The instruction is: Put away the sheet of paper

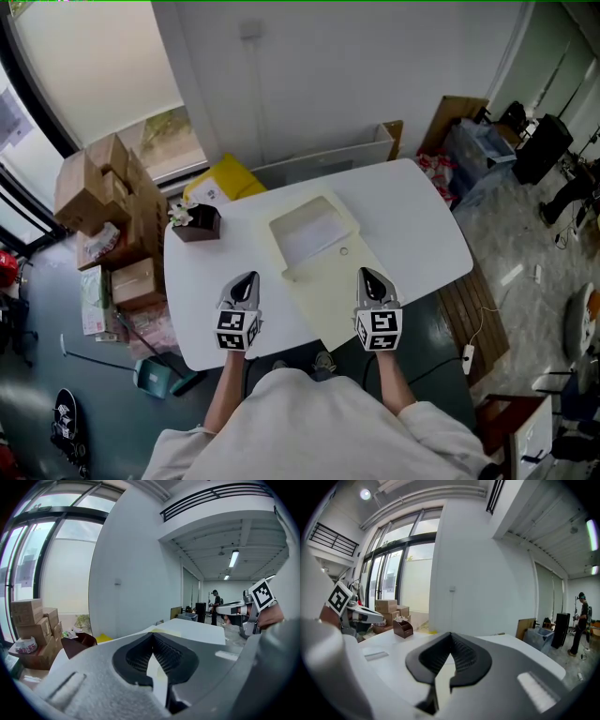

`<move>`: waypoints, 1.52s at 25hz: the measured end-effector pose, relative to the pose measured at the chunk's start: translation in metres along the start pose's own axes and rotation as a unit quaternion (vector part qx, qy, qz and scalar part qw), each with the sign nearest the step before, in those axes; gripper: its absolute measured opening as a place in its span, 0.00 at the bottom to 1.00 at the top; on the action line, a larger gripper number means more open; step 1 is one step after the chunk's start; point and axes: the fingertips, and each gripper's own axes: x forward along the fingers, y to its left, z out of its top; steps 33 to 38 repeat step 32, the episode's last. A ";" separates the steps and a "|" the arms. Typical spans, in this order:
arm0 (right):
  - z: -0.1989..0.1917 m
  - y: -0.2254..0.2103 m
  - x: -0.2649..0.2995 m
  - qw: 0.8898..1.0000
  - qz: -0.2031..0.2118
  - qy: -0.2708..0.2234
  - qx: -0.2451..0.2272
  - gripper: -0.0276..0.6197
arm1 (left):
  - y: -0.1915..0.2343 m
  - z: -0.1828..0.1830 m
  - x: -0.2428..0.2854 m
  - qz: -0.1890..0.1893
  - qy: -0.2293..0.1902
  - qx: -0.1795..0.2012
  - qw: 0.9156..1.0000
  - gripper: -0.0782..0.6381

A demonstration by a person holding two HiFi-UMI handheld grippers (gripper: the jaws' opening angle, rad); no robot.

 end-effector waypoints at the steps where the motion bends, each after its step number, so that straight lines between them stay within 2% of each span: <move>1: 0.002 0.001 0.000 1.000 0.001 -0.001 0.000 0.04 | 0.000 0.001 0.000 0.000 -0.001 0.000 1.000 0.12; 38: -0.009 0.012 0.015 1.000 -0.003 0.018 0.015 0.04 | 0.008 -0.001 0.004 -0.014 -0.001 -0.001 1.000 0.12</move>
